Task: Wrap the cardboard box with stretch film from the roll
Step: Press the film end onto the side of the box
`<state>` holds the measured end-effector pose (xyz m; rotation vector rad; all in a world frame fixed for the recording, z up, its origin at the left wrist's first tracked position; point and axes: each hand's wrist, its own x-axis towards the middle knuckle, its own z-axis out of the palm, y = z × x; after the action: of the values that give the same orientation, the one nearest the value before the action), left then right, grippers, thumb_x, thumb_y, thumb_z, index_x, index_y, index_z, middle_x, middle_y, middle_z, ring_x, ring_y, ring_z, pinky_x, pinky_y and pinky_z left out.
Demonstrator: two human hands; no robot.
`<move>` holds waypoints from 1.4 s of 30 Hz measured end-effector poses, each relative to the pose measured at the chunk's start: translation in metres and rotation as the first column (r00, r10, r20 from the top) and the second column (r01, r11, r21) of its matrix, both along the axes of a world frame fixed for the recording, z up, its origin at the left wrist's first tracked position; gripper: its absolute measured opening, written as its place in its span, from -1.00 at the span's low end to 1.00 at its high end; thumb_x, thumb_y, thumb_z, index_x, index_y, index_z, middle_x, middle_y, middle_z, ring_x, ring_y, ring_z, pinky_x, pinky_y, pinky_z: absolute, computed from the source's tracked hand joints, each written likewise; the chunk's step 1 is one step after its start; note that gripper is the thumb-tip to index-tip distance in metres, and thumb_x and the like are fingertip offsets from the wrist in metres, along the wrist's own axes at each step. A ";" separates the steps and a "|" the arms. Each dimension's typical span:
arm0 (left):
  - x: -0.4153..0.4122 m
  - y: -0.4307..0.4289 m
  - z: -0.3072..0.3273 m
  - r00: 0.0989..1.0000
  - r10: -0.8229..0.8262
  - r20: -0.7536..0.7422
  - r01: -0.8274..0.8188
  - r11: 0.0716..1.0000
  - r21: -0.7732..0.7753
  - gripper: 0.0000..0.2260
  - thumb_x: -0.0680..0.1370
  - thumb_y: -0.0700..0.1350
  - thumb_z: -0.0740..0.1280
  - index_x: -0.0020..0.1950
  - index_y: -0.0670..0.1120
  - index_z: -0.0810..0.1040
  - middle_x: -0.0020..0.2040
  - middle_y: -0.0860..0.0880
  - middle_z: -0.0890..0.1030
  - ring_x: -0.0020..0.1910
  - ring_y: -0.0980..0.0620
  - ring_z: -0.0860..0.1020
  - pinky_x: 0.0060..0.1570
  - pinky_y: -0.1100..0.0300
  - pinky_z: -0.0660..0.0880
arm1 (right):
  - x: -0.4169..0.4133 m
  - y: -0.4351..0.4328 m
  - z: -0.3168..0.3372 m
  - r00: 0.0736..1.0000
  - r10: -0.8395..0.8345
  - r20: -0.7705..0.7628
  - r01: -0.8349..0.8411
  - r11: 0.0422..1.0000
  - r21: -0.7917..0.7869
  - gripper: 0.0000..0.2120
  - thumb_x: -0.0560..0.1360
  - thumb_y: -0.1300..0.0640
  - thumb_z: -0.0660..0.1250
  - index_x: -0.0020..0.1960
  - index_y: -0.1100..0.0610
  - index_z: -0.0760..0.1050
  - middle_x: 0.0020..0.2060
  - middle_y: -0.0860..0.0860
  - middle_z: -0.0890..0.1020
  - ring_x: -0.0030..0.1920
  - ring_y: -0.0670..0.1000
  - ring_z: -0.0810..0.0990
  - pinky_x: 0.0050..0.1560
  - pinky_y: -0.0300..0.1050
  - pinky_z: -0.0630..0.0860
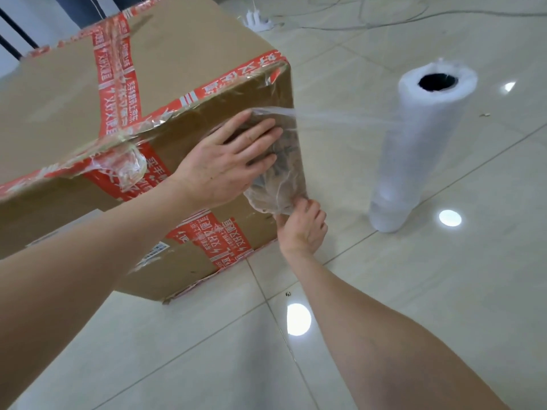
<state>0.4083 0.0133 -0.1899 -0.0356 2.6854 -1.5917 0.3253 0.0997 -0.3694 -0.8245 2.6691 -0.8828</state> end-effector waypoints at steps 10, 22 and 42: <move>0.001 -0.010 -0.005 0.999 -0.024 0.027 0.026 0.996 -0.089 -0.54 0.59 -0.05 0.19 0.49 -0.05 0.24 0.52 -0.20 0.15 0.51 -0.21 0.10 0.47 -0.18 -0.03 | 0.000 -0.009 -0.022 1.000 -0.022 0.002 0.022 1.000 -0.015 -0.83 0.54 0.04 0.25 0.10 0.05 0.51 0.11 0.06 0.50 0.13 0.12 0.42 0.01 -0.02 0.32; 0.004 -0.002 0.002 0.981 0.067 0.180 -0.059 0.997 -0.047 -0.50 0.61 0.10 0.01 0.54 0.06 0.05 0.55 -0.18 -0.08 0.52 -0.22 -0.14 0.43 -0.24 -0.27 | 0.008 0.001 -0.035 0.989 0.138 0.045 -0.137 0.990 -0.021 -0.83 0.54 0.00 0.27 0.09 0.00 0.51 0.11 -0.03 0.55 0.18 0.09 0.39 0.02 -0.05 0.34; -0.019 -0.001 -0.112 0.837 0.171 0.520 -0.093 0.980 -0.174 -0.37 0.61 0.06 0.00 0.54 -0.17 -0.21 0.53 -0.17 -0.25 0.50 -0.20 -0.27 0.29 -0.25 -0.45 | -0.007 0.027 -0.055 0.952 0.304 0.038 -0.306 0.943 0.133 -0.72 0.53 0.08 0.24 0.23 0.00 0.45 0.24 0.05 0.43 0.25 0.12 0.33 0.15 -0.03 0.33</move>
<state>0.3896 0.0127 -0.3017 0.1881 2.0955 -1.4755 0.3185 0.1264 -0.4248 -1.1486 2.4596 -0.6191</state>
